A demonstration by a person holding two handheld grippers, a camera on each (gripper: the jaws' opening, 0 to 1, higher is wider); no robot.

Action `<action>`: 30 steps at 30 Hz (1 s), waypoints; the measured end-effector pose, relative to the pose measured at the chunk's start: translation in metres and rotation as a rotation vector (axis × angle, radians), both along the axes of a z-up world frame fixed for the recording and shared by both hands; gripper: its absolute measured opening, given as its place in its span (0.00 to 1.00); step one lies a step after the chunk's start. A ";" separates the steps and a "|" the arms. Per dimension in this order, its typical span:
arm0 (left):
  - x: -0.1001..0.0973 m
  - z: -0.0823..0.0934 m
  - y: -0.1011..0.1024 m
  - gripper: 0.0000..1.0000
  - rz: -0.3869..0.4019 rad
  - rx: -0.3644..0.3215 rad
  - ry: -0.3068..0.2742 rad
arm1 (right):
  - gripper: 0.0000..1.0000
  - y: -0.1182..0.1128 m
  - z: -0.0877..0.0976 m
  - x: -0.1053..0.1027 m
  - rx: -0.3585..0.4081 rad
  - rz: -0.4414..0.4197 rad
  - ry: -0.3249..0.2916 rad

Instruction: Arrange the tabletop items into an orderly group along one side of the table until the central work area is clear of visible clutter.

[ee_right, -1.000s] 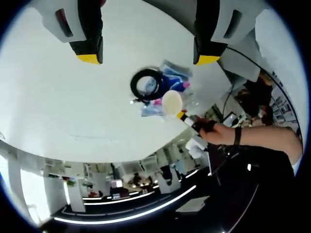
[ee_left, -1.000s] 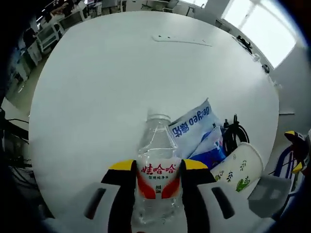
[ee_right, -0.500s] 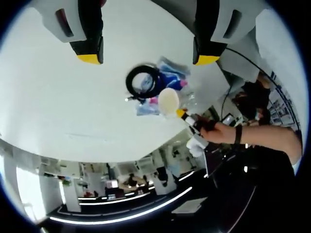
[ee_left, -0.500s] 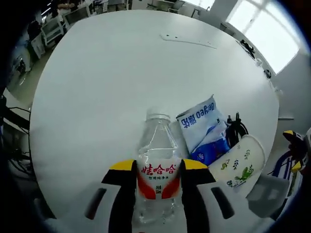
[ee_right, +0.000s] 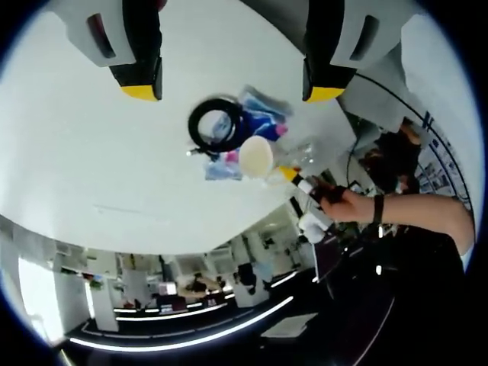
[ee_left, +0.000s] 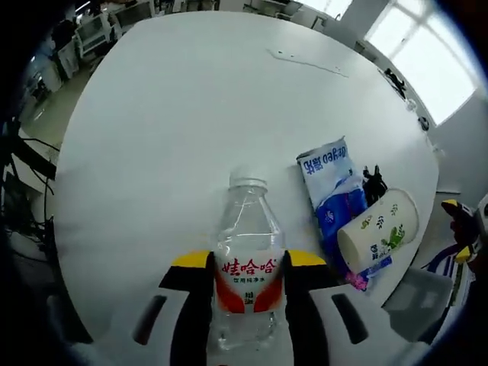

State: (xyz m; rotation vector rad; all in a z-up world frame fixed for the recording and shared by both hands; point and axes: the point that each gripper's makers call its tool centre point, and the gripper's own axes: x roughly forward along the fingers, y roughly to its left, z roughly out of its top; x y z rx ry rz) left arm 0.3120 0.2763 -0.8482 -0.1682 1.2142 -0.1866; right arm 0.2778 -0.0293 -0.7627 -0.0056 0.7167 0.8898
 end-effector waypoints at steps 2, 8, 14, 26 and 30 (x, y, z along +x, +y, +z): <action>-0.001 0.000 0.001 0.35 -0.001 0.005 -0.003 | 0.76 0.001 -0.001 -0.001 -0.004 0.010 0.000; 0.001 -0.002 -0.001 0.36 -0.019 0.015 -0.012 | 0.76 0.000 0.000 -0.001 -0.001 0.005 -0.004; 0.002 -0.007 -0.008 0.39 -0.034 0.016 0.009 | 0.76 -0.005 -0.003 -0.002 -0.010 -0.007 -0.001; 0.009 -0.010 -0.012 0.41 -0.058 0.027 0.022 | 0.76 -0.014 -0.002 -0.002 -0.014 -0.043 0.000; 0.009 -0.009 -0.010 0.41 -0.060 0.026 0.016 | 0.76 -0.014 -0.002 -0.001 -0.014 -0.049 0.000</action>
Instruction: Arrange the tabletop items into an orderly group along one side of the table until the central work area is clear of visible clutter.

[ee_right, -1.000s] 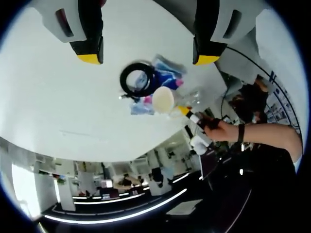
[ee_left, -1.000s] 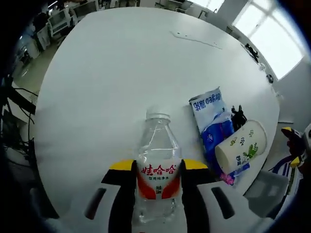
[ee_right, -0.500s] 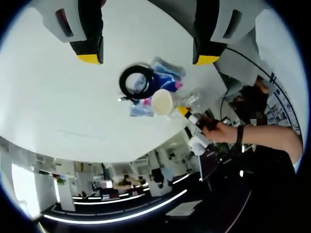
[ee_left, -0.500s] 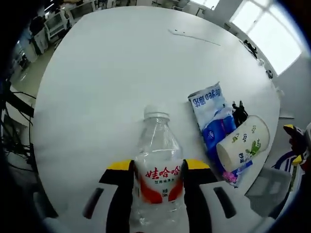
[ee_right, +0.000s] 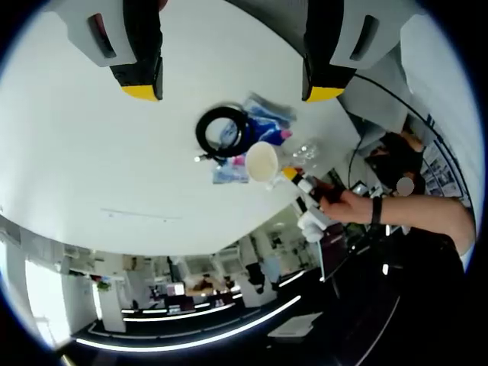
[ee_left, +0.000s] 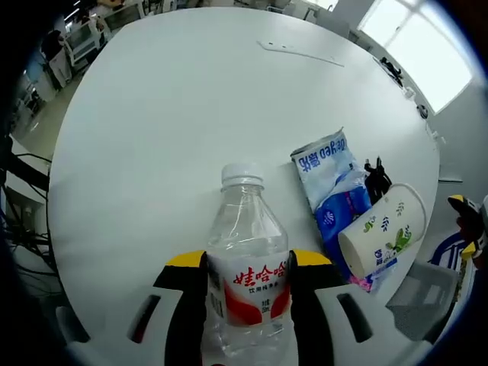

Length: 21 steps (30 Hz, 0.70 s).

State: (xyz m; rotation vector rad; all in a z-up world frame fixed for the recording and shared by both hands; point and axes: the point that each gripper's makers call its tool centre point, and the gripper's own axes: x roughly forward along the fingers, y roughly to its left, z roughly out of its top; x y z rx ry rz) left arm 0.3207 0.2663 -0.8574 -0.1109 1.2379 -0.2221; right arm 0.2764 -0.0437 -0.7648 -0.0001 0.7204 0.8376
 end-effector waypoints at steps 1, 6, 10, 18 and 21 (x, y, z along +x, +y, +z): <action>0.000 0.000 0.001 0.41 -0.001 0.001 -0.001 | 0.76 0.000 0.000 0.000 0.000 0.000 0.001; 0.001 0.004 0.002 0.39 -0.008 0.006 -0.007 | 0.76 0.005 0.000 -0.004 0.001 0.012 0.004; 0.003 0.007 -0.001 0.39 -0.013 -0.001 -0.011 | 0.76 0.005 -0.001 -0.003 0.002 0.017 0.005; 0.000 0.003 -0.006 0.43 -0.034 0.006 0.010 | 0.76 0.003 0.000 -0.003 0.000 0.023 0.004; -0.001 0.000 -0.006 0.42 -0.042 0.020 0.014 | 0.76 0.002 0.001 -0.004 -0.004 0.022 0.003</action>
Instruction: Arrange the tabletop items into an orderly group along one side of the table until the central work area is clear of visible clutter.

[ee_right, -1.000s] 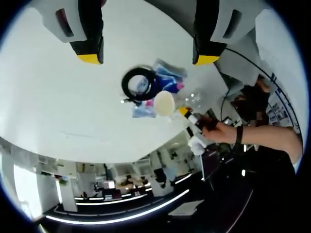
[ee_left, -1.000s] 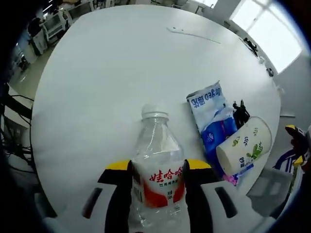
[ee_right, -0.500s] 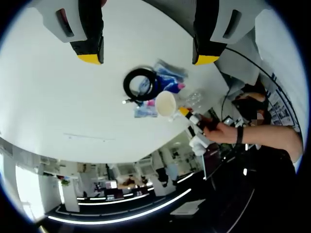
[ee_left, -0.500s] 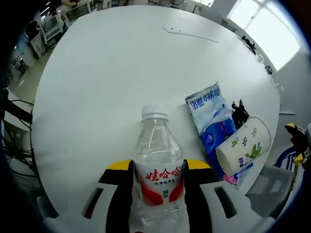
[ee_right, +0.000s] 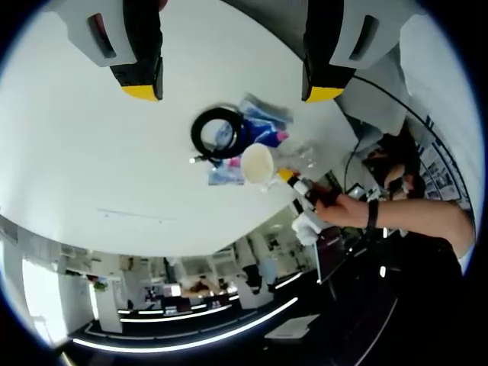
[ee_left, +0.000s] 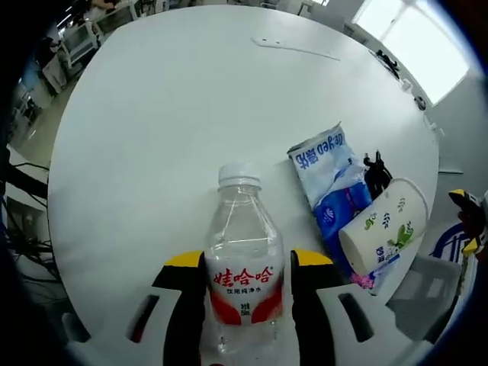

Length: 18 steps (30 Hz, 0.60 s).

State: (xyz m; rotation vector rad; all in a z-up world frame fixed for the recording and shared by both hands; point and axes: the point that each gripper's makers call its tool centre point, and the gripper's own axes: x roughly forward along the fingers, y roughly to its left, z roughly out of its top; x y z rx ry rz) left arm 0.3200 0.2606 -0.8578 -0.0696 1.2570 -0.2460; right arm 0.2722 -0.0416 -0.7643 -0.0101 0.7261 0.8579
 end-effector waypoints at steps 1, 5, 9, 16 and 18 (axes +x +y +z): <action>0.001 -0.002 0.001 0.43 0.003 -0.001 0.001 | 0.76 -0.001 0.000 0.000 -0.001 -0.001 0.000; 0.001 -0.006 0.001 0.40 0.016 -0.004 -0.004 | 0.76 -0.006 0.000 0.001 -0.002 -0.008 -0.003; 0.003 -0.001 -0.001 0.39 0.061 -0.042 -0.030 | 0.76 -0.008 0.001 0.002 0.007 -0.019 -0.002; 0.005 0.009 -0.002 0.38 0.069 -0.049 -0.077 | 0.76 -0.001 0.003 0.006 0.005 -0.002 -0.004; 0.007 0.012 -0.001 0.38 0.073 -0.050 -0.089 | 0.76 0.003 0.004 0.008 0.012 0.004 -0.008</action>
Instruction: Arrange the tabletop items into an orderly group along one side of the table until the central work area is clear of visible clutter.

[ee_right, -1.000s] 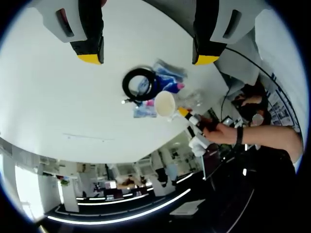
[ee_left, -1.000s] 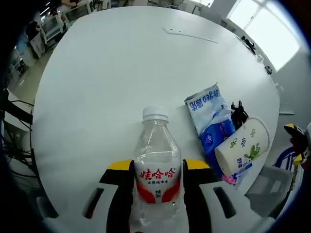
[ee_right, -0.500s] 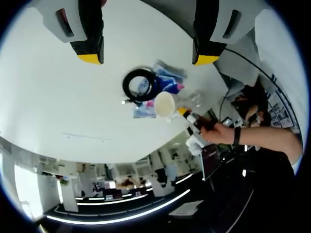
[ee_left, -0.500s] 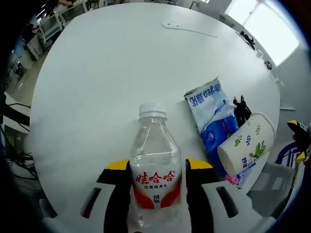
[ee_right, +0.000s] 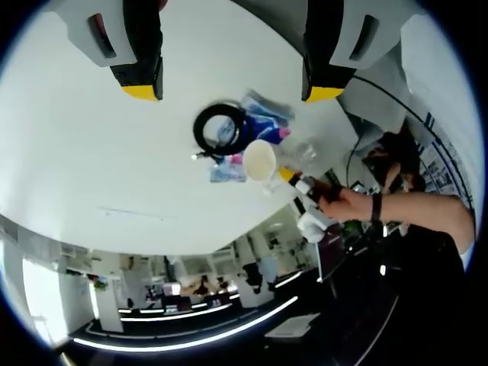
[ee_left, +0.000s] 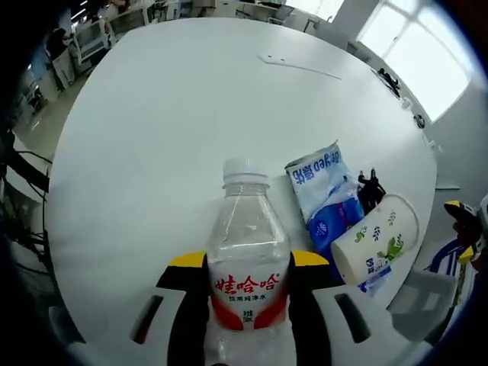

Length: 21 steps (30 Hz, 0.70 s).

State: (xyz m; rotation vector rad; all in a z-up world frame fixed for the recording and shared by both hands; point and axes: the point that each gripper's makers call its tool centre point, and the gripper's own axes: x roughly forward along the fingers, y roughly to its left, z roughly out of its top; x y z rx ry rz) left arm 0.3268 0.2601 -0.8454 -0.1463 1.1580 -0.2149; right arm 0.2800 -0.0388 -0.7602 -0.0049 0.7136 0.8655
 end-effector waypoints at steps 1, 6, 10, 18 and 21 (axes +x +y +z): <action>0.000 0.002 0.000 0.38 0.001 0.000 -0.004 | 0.76 0.001 0.001 0.000 0.002 0.002 -0.001; 0.002 0.010 0.003 0.37 -0.001 0.007 -0.024 | 0.76 0.006 0.002 0.002 0.012 0.016 -0.011; 0.002 0.019 0.005 0.37 0.011 0.010 -0.047 | 0.75 0.007 0.001 0.003 0.021 0.021 -0.016; -0.002 0.026 0.010 0.37 0.036 0.017 -0.083 | 0.75 0.004 0.000 -0.001 0.023 0.028 -0.014; -0.004 0.028 0.011 0.37 0.040 0.025 -0.089 | 0.75 0.002 0.001 0.000 0.031 0.026 -0.017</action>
